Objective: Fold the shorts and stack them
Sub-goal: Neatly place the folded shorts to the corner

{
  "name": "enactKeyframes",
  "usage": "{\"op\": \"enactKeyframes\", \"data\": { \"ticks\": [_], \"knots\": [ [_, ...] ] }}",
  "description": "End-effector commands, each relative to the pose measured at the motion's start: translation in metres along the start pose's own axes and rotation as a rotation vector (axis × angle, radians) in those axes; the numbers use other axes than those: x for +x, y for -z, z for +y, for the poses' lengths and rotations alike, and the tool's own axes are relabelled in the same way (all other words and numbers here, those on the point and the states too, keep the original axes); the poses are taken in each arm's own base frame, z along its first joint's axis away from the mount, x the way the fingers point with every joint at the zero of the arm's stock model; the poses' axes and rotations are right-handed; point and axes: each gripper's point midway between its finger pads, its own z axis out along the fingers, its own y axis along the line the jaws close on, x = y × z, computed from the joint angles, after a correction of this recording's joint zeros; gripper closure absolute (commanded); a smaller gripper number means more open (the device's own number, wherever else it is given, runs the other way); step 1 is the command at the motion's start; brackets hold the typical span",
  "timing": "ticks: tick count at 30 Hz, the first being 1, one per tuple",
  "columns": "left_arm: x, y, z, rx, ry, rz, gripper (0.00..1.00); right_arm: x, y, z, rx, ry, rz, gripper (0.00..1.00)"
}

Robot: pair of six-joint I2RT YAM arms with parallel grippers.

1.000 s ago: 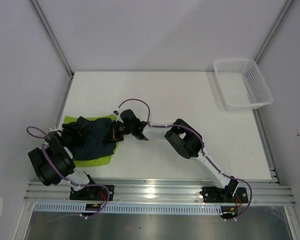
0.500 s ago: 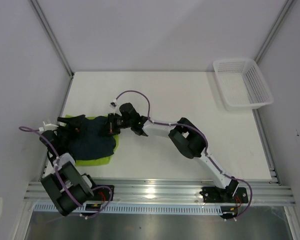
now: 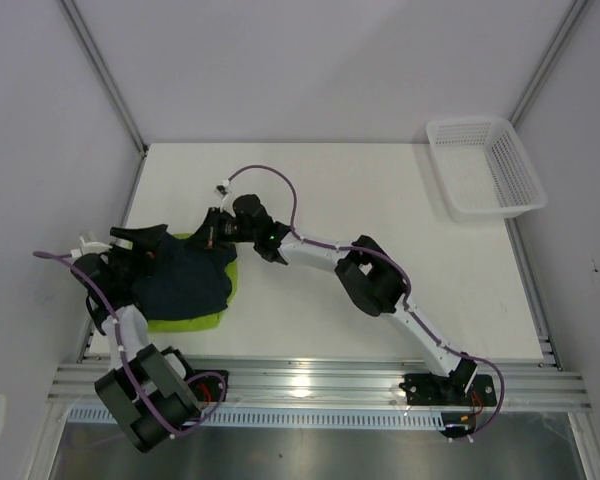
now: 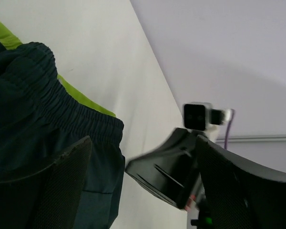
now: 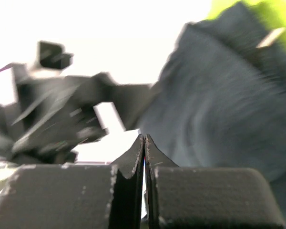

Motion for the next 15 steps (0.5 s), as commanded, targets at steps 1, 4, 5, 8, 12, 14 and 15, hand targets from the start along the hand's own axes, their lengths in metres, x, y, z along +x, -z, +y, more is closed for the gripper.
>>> {"op": "enactKeyframes", "data": {
  "ticks": [1,4,5,8,12,14,15],
  "knots": [
    [-0.003,0.011,-0.01,0.005,-0.069,-0.035,0.09,-0.013,-0.011,-0.057,0.132,-0.079,-0.073,1.0],
    [-0.003,0.016,-0.013,-0.01,-0.102,-0.045,0.04,-0.005,-0.009,-0.082,0.183,-0.136,-0.071,1.0],
    [-0.004,0.017,-0.014,-0.012,-0.108,-0.046,0.04,-0.006,-0.007,-0.09,0.209,-0.145,-0.091,1.0],
    [-0.005,0.017,-0.019,-0.012,-0.121,-0.033,0.03,-0.006,-0.003,-0.091,0.209,-0.142,-0.101,1.0],
    [-0.014,0.023,-0.036,-0.001,-0.174,-0.063,0.01,-0.024,-0.005,-0.059,0.143,-0.056,-0.074,0.82],
    [-0.013,0.026,-0.037,-0.009,-0.185,-0.066,0.01,-0.04,0.0,-0.035,0.121,0.045,-0.086,0.56],
    [-0.016,0.029,-0.046,-0.003,-0.207,-0.072,0.01,-0.047,0.004,-0.027,0.123,0.074,-0.097,0.39]
  ]
}}
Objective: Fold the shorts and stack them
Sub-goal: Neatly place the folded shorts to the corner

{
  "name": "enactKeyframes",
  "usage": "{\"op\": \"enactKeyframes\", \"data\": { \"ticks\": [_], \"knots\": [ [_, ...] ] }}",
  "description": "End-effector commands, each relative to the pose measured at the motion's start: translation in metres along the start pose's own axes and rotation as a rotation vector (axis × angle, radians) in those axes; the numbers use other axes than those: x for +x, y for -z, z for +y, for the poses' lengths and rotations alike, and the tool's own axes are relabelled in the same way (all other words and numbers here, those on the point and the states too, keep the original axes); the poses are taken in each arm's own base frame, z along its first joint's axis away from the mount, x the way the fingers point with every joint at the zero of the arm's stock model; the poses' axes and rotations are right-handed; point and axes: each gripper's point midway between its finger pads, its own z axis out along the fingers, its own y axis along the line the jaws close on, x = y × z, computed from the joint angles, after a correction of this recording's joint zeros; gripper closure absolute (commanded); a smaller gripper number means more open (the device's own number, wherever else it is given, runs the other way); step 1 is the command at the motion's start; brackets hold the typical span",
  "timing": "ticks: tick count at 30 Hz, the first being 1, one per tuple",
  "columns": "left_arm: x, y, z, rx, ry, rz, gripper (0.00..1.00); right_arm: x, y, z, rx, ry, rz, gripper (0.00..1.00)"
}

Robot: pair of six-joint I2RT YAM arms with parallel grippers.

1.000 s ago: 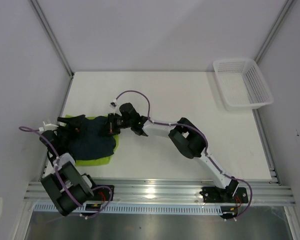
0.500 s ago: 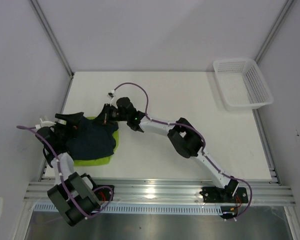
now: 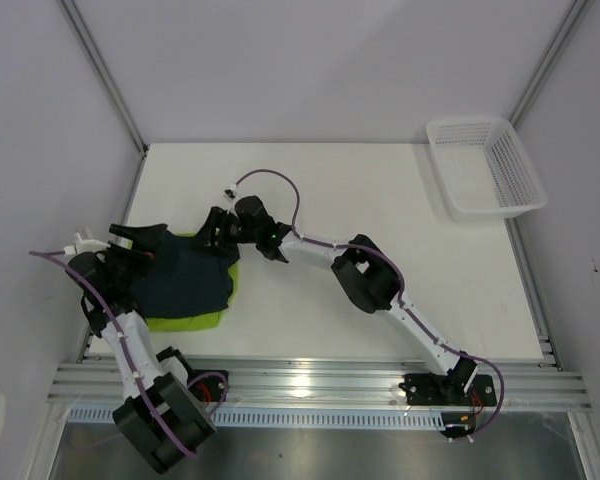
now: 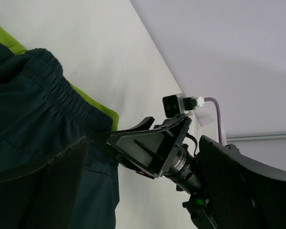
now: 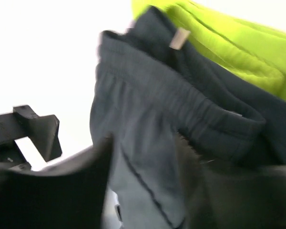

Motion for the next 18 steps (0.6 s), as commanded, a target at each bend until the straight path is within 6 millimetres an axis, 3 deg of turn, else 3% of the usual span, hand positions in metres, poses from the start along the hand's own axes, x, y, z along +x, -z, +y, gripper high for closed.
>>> {"op": "enactKeyframes", "data": {
  "ticks": [1,3,4,5,7,8,9,11,12,14,15,16,17,18],
  "knots": [
    [-0.022,0.014,-0.034,0.042,-0.124,-0.064,0.01,-0.05,0.031,0.079,-0.088,0.197,-0.096,0.33],
    [-0.022,0.019,-0.039,0.023,-0.133,-0.061,0.01,-0.062,0.046,0.096,-0.088,0.277,-0.116,0.2],
    [-0.023,0.021,-0.042,0.023,-0.144,-0.061,0.01,-0.071,0.055,0.103,-0.085,0.297,-0.134,0.18],
    [-0.029,0.026,-0.055,0.039,-0.174,-0.075,0.01,-0.076,0.072,0.121,-0.096,0.344,-0.149,0.16],
    [-0.027,0.03,-0.06,0.041,-0.189,-0.065,0.01,-0.084,0.093,0.133,-0.092,0.385,-0.175,0.11],
    [-0.029,0.035,-0.072,0.064,-0.216,-0.077,0.01,-0.09,0.118,0.163,-0.117,0.46,-0.214,0.09],
    [-0.026,0.035,-0.077,0.074,-0.242,-0.071,0.01,-0.081,0.125,0.143,-0.062,0.474,-0.201,0.05],
    [-0.023,0.04,-0.092,0.094,-0.29,-0.075,0.01,-0.08,0.146,0.135,0.031,0.524,-0.242,0.02],
    [-0.014,0.041,-0.104,0.121,-0.341,-0.055,0.01,-0.073,0.17,0.131,0.078,0.585,-0.254,0.01],
    [-0.013,0.044,-0.115,0.12,-0.4,-0.079,0.01,-0.073,0.196,0.117,0.168,0.625,-0.306,0.01],
    [-0.002,0.044,-0.126,0.151,-0.423,-0.055,0.01,-0.063,0.223,0.11,0.208,0.667,-0.314,0.01],
    [-0.002,0.043,-0.126,0.144,-0.436,-0.067,0.01,-0.065,0.238,0.103,0.262,0.686,-0.354,0.01],
    [0.0,0.043,-0.129,0.154,-0.461,-0.071,0.01,-0.062,0.252,0.099,0.289,0.706,-0.372,0.01],
    [0.012,0.041,-0.133,0.177,-0.474,-0.041,0.01,-0.064,0.281,0.116,0.287,0.733,-0.429,0.0]
  ]
}}
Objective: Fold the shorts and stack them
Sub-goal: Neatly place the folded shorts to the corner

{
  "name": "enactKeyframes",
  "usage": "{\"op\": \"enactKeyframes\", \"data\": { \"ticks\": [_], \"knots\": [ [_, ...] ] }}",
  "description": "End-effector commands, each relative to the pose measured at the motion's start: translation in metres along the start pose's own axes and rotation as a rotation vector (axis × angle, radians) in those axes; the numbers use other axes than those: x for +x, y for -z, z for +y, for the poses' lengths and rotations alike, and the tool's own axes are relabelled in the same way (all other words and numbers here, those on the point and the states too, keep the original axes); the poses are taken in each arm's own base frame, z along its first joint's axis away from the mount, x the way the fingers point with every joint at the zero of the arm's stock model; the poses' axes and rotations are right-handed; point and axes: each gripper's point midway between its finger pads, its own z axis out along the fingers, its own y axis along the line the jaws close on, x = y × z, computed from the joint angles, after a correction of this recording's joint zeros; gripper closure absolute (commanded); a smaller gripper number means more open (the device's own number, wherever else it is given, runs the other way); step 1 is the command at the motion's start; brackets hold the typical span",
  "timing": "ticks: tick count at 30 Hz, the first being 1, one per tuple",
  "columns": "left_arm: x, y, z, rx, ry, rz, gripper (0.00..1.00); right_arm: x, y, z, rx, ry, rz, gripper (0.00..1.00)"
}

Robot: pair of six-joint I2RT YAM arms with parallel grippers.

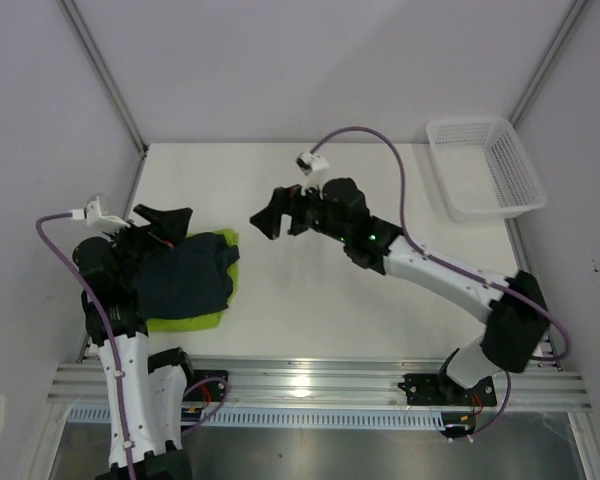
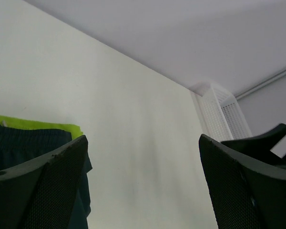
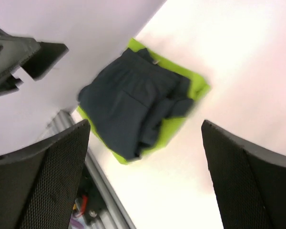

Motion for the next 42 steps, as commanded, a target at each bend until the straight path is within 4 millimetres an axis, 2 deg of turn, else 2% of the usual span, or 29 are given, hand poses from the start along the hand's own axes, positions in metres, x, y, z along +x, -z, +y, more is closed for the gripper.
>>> {"op": "enactKeyframes", "data": {
  "ticks": [1,2,3,5,6,7,8,9,10,11,12,14,15,17,19,20,21,23,24,30,31,35,42],
  "knots": [
    [-0.001,-0.002,-0.007,-0.024,-0.098,-0.028,0.01,0.008,0.053,-0.05,0.243,0.187,-0.035,0.01],
    [-0.001,-0.005,-0.01,-0.016,-0.115,-0.033,0.01,0.007,0.066,-0.056,0.277,0.203,-0.044,0.01],
    [0.017,-0.011,-0.012,0.001,-0.113,0.013,0.01,-0.013,0.092,-0.055,0.322,0.215,-0.116,0.01],
    [0.03,-0.018,-0.009,-0.013,-0.12,0.026,0.01,0.004,0.121,-0.076,0.403,0.24,-0.099,0.01],
    [0.038,-0.02,-0.019,0.022,-0.122,0.039,0.01,0.003,0.133,-0.081,0.429,0.244,-0.117,0.01],
    [0.051,-0.022,-0.012,0.016,-0.117,0.055,0.01,-0.011,0.156,-0.08,0.455,0.242,-0.185,0.01],
    [0.054,-0.023,-0.014,0.011,-0.119,0.044,0.01,0.005,0.167,-0.094,0.491,0.241,-0.172,0.0],
    [0.065,-0.023,-0.025,0.045,-0.127,0.06,0.01,0.007,0.176,-0.097,0.497,0.242,-0.181,0.01],
    [0.078,-0.023,-0.018,0.026,-0.135,0.076,0.01,0.002,0.191,-0.096,0.491,0.24,-0.218,0.0],
    [0.079,-0.024,-0.011,-0.017,-0.155,0.056,0.01,0.017,0.196,-0.108,0.517,0.247,-0.194,0.01],
    [0.089,-0.023,-0.017,0.004,-0.175,0.067,0.01,0.018,0.205,-0.115,0.562,0.237,-0.216,0.0],
    [0.107,-0.018,-0.006,-0.009,-0.2,0.075,0.01,0.019,0.223,-0.126,0.62,0.203,-0.262,0.01],
    [0.119,-0.015,-0.002,-0.01,-0.209,0.086,0.01,0.028,0.233,-0.143,0.7,0.193,-0.275,0.01],
    [0.127,-0.009,-0.002,0.027,-0.216,0.073,0.01,0.04,0.244,-0.157,0.753,0.186,-0.296,0.01],
    [0.138,-0.003,0.009,0.031,-0.24,0.069,0.01,0.048,0.258,-0.172,0.826,0.19,-0.326,0.01],
    [0.142,-0.001,0.014,0.032,-0.252,0.069,0.01,0.045,0.259,-0.17,0.819,0.184,-0.342,0.0],
    [0.144,0.001,0.02,0.018,-0.265,0.072,0.01,0.056,0.263,-0.18,0.855,0.191,-0.328,0.01],
    [0.145,0.005,0.027,0.006,-0.272,0.054,0.01,0.056,0.268,-0.185,0.875,0.176,-0.37,0.01],
    [0.146,0.007,0.03,-0.006,-0.27,0.063,0.01,0.066,0.267,-0.191,0.883,0.171,-0.356,0.0],
    [0.146,0.005,0.032,-0.003,-0.273,0.041,0.01,0.079,0.275,-0.204,0.94,0.166,-0.355,0.0],
    [0.152,0.004,0.035,-0.006,-0.271,0.059,0.01,0.083,0.277,-0.207,0.952,0.161,-0.355,0.01],
    [0.152,0.0,0.042,-0.06,-0.28,0.073,0.01,0.086,0.285,-0.212,0.988,0.137,-0.375,0.0],
    [0.154,0.002,0.037,-0.019,-0.281,0.077,0.01,0.086,0.287,-0.213,0.981,0.123,-0.39,0.01]
  ]
}}
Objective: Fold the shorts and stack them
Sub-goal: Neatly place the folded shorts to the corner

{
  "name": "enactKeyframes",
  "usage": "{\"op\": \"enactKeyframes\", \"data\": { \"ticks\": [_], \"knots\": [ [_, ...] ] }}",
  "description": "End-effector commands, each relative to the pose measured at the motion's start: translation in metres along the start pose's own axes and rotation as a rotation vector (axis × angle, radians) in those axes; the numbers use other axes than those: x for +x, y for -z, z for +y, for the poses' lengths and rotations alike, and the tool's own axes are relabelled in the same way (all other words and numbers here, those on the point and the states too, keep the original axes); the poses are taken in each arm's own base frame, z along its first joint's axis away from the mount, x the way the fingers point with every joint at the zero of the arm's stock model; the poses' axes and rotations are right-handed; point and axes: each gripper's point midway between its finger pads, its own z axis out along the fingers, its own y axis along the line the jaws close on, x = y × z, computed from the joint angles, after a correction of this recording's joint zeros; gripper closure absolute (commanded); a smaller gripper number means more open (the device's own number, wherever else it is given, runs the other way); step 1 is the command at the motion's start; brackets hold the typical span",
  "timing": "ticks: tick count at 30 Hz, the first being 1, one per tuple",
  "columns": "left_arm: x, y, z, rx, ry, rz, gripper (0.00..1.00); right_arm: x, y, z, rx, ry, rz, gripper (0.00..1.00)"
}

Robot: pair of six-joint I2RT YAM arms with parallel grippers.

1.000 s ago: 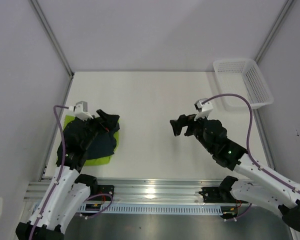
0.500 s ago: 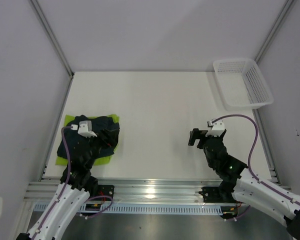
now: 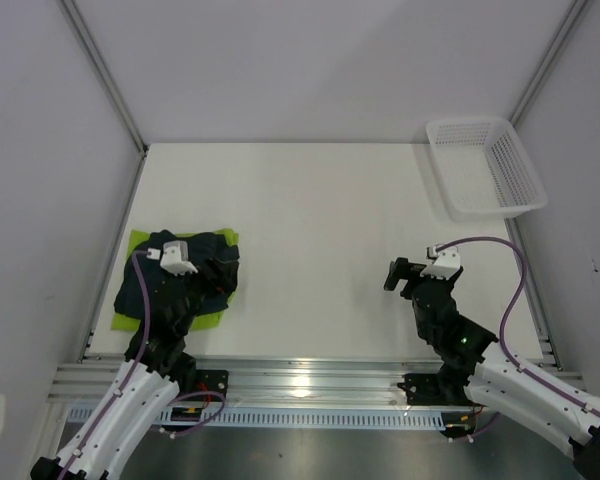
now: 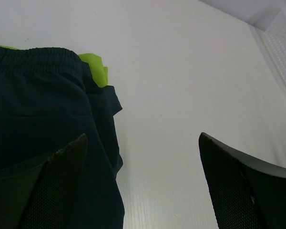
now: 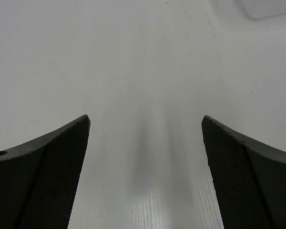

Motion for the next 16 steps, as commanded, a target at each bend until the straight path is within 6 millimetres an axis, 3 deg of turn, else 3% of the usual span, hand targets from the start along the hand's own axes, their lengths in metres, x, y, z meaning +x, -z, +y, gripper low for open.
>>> {"op": "enactKeyframes", "data": {
  "ticks": [1,16],
  "knots": [
    [-0.0134,0.0022,-0.0072,0.036,-0.015,-0.058,0.01,-0.0086,-0.0019,-0.0064,0.044,-0.06,-0.044,0.0],
    [-0.0135,0.0036,-0.0078,0.042,-0.012,-0.063,0.01,-0.0112,-0.0011,-0.0114,0.064,-0.094,-0.053,0.0]
  ]
}}
